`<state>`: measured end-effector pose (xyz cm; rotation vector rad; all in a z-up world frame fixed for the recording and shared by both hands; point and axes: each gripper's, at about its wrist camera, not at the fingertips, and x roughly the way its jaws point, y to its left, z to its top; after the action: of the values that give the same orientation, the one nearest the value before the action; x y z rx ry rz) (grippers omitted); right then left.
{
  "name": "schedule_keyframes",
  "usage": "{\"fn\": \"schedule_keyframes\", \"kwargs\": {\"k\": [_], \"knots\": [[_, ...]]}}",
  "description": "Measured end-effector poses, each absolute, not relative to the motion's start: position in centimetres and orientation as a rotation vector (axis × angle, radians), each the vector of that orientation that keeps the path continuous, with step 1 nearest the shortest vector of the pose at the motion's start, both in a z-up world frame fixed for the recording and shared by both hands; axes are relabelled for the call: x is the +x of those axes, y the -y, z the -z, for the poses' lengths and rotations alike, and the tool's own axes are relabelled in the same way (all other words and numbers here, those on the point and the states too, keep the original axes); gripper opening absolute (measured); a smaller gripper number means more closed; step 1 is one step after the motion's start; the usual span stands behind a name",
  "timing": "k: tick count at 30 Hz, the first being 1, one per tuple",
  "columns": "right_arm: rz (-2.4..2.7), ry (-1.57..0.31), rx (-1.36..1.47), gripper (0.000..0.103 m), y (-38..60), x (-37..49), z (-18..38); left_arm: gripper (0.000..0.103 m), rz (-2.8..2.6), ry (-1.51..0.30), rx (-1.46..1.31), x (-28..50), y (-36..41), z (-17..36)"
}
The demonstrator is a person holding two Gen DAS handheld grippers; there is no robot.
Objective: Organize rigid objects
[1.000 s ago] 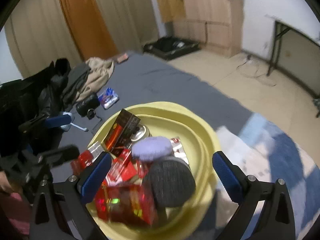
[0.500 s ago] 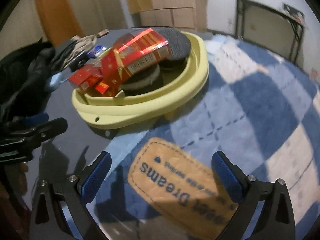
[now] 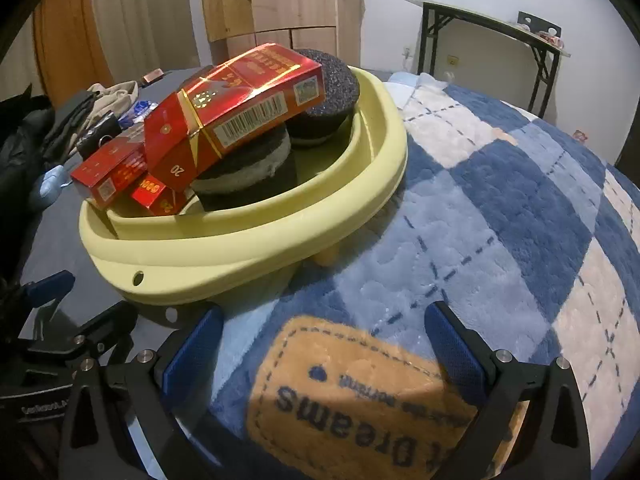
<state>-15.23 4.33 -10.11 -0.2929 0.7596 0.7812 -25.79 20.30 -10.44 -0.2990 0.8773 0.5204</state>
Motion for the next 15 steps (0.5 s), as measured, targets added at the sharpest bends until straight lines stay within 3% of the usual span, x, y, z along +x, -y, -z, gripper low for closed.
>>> {"fn": "schedule_keyframes", "kwargs": {"k": [15], "knots": [[-0.786, -0.758, -0.291, 0.103, -3.95, -15.31, 10.08, 0.103, -0.519, -0.879, -0.301, -25.71, -20.20, 10.36]]}}
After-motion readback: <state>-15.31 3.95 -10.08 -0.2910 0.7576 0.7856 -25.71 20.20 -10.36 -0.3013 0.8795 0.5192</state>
